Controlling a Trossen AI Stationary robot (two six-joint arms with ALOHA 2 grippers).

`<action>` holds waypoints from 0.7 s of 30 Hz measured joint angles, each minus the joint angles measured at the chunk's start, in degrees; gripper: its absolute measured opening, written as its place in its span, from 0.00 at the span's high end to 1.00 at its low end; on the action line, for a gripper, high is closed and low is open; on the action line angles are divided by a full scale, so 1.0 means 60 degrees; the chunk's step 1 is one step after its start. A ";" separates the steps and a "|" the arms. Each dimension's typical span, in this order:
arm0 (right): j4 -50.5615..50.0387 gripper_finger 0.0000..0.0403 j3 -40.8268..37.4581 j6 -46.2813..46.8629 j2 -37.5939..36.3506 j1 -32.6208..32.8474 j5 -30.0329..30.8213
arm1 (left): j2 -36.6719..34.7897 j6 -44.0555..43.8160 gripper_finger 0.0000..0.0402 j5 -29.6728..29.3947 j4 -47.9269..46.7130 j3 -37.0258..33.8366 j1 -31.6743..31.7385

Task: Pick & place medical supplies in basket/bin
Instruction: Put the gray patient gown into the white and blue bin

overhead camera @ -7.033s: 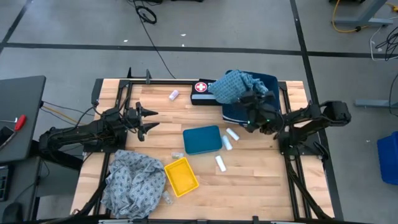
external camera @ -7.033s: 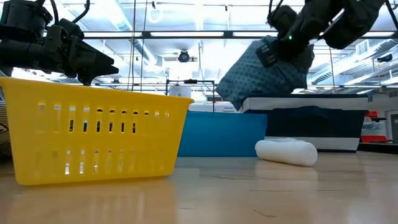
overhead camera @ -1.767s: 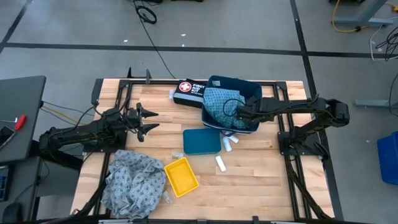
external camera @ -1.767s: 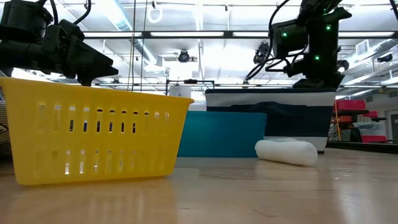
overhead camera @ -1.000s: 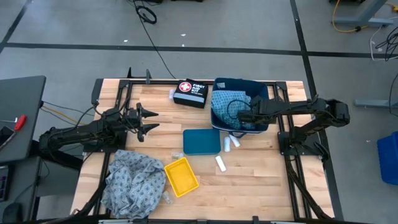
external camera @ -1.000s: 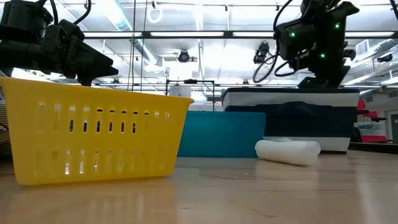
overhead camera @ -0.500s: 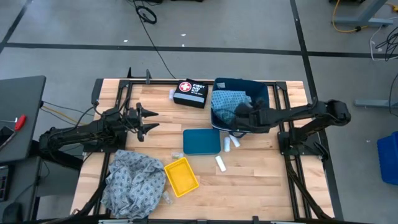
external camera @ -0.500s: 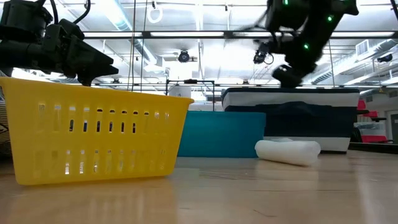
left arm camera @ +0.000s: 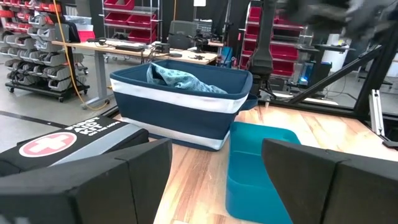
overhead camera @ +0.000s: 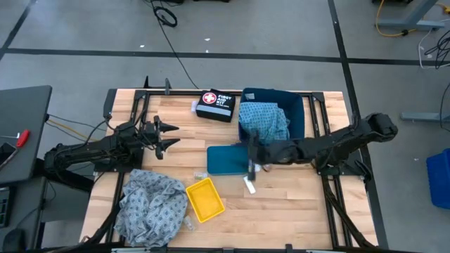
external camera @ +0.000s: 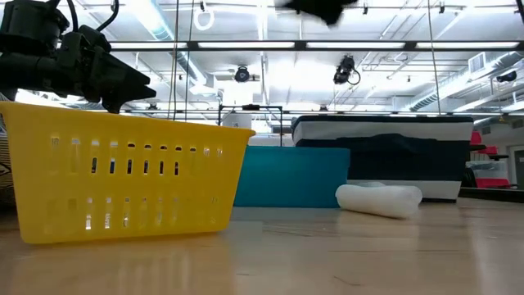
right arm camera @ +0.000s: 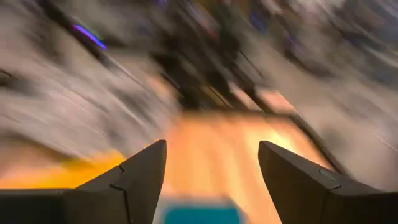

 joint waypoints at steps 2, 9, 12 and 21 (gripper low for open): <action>0.2021 0.35 -0.0605 -0.0158 0.0000 0.0160 -0.1282 | 0.0002 -0.0001 0.37 0.0000 0.0000 0.0002 0.0000; 0.6065 0.35 -0.3192 0.0324 0.0004 0.0641 -0.1930 | 0.0000 -0.0064 0.37 0.0149 0.0011 0.0001 0.0000; 0.6263 0.35 -0.3970 0.0655 -0.0114 0.0937 -0.1211 | 0.0000 -0.0059 0.37 0.0174 0.0012 0.0002 0.0000; 0.6032 0.35 -0.5925 0.0823 -0.2615 0.1654 0.0886 | 0.0000 -0.0065 0.37 0.0288 0.0004 -0.0002 0.0000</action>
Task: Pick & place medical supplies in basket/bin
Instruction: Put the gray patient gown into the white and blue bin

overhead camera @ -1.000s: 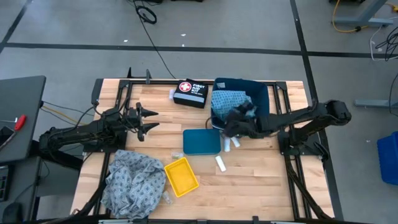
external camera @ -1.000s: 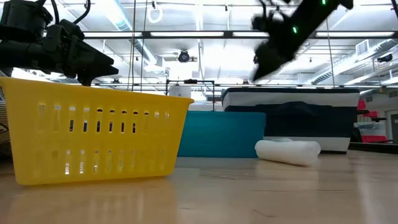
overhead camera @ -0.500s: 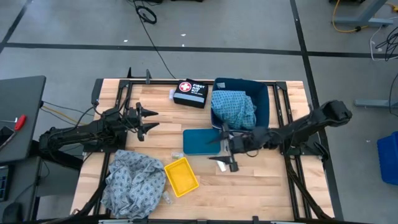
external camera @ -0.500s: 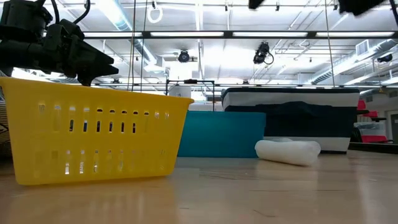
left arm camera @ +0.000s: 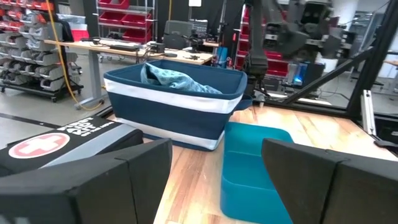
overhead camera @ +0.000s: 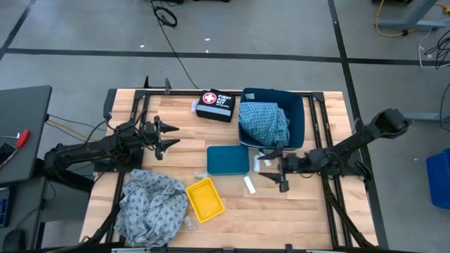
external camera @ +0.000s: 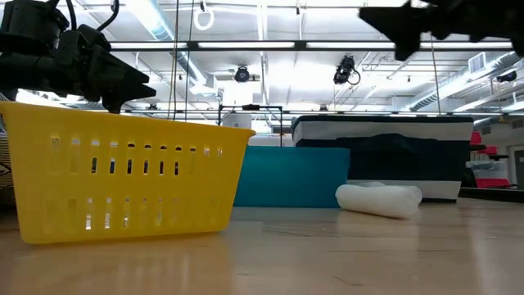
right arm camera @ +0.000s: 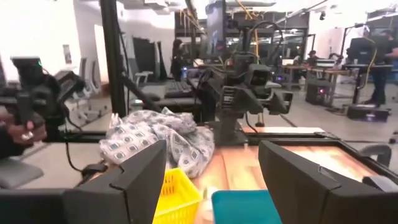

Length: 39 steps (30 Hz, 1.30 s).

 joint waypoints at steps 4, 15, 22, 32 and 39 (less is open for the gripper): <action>-0.0387 0.35 -0.0656 0.0274 -0.0929 0.0214 0.0438 | -0.0006 -0.0077 0.37 0.0614 -0.0418 0.0099 -0.0070; -0.0786 0.35 -0.1136 0.0911 -0.1130 0.0317 0.0738 | 0.0512 -0.0475 0.37 0.0380 -0.2870 0.1838 -0.1450; -0.0875 0.35 -0.1136 0.0974 -0.1129 0.0317 0.0734 | 0.1687 -0.1789 0.33 0.0069 -0.3499 0.2643 -0.2421; -0.1648 0.35 -0.1136 0.1696 -0.1126 0.0317 0.0634 | 0.4036 -0.4657 0.30 0.0692 -0.5835 0.3680 -0.3793; -0.1880 0.35 -0.1136 0.1771 -0.1126 0.0317 0.0434 | 0.5116 -0.6010 0.29 0.2934 -0.7388 0.5063 -0.4576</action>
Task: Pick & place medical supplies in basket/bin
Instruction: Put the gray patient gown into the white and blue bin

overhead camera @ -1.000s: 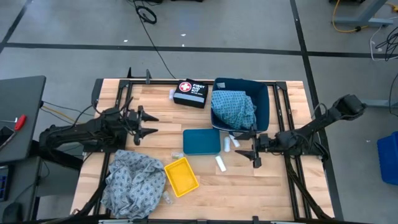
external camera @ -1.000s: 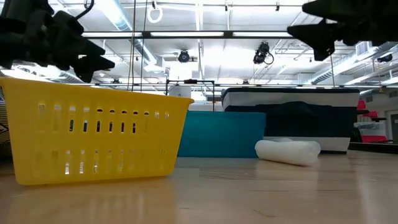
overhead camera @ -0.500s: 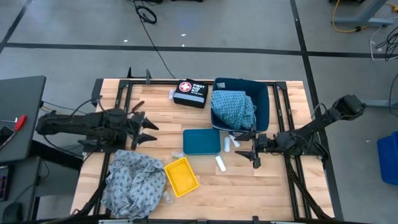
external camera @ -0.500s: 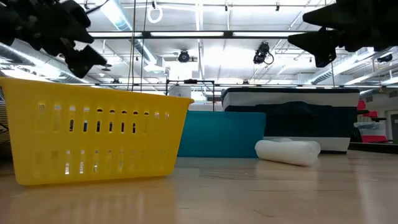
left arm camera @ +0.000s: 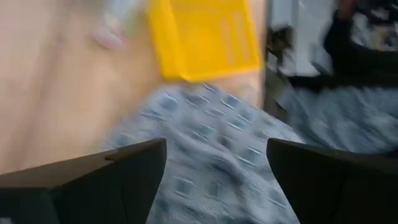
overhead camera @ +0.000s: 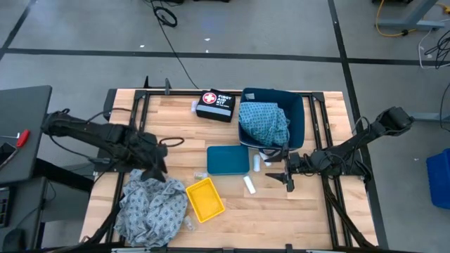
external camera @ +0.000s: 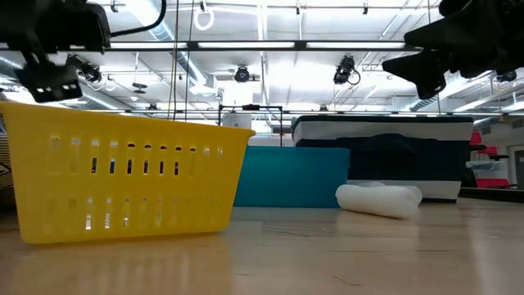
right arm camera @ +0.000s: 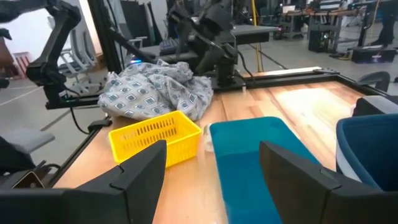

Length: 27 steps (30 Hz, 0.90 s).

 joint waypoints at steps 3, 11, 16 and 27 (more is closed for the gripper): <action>-0.0004 0.35 0.0000 0.0000 0.0000 -0.0004 -0.0046 | 0.0353 -0.0533 0.29 0.0214 -0.0240 0.0377 -0.0296; -0.0007 0.35 0.0002 0.0000 0.0000 -0.0002 -0.0111 | 0.1703 -0.1510 0.29 -0.0084 -0.1091 0.0423 -0.1174; -0.0003 0.35 0.0000 0.0044 0.0000 -0.0004 -0.0119 | 0.2415 -0.1997 0.27 0.0029 0.0020 0.0423 -0.1960; -0.0004 0.35 0.0004 0.0062 0.0000 -0.0004 -0.0145 | 0.3768 -0.3014 0.27 -0.0313 0.1678 0.0423 -0.3406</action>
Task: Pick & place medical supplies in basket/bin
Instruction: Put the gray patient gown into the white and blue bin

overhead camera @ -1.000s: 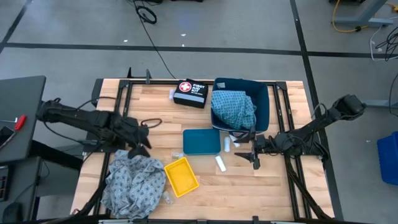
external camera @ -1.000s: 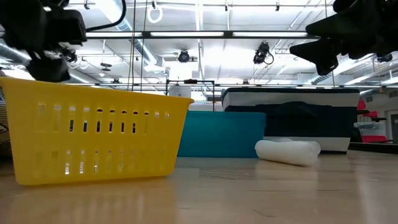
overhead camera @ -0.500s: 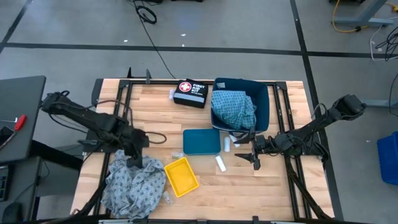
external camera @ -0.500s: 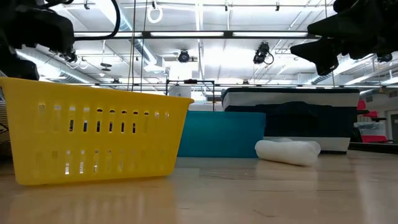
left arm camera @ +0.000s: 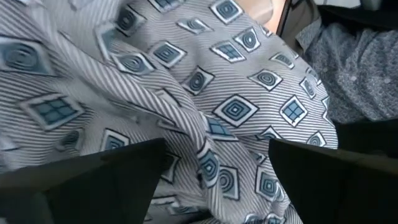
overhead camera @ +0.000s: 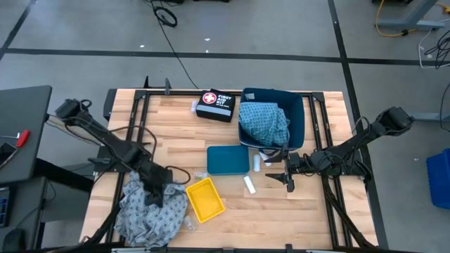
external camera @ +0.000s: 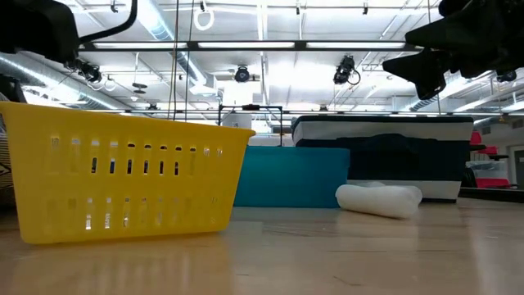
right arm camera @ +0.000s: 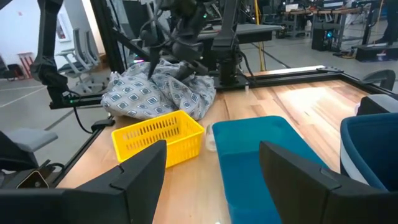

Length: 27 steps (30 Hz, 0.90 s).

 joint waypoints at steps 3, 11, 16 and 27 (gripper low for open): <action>-0.0003 0.35 0.0000 0.0000 0.0000 0.0004 0.0001 | 0.0299 -0.0345 0.27 0.0008 0.0628 0.0000 -0.0344; -0.0072 0.35 0.0000 -0.0098 0.0000 0.0000 0.0004 | 0.0622 -0.1315 0.27 -0.0726 0.1779 0.0000 -0.1270; -0.0069 0.35 0.0000 -0.0101 0.0000 0.0000 0.0004 | 0.0971 -0.1645 0.27 -0.1014 0.1806 0.0000 -0.1654; -0.0065 0.35 0.0000 -0.0102 0.0000 0.0002 0.0036 | 0.2579 -0.2216 0.27 -0.0936 0.2884 0.0004 -0.2553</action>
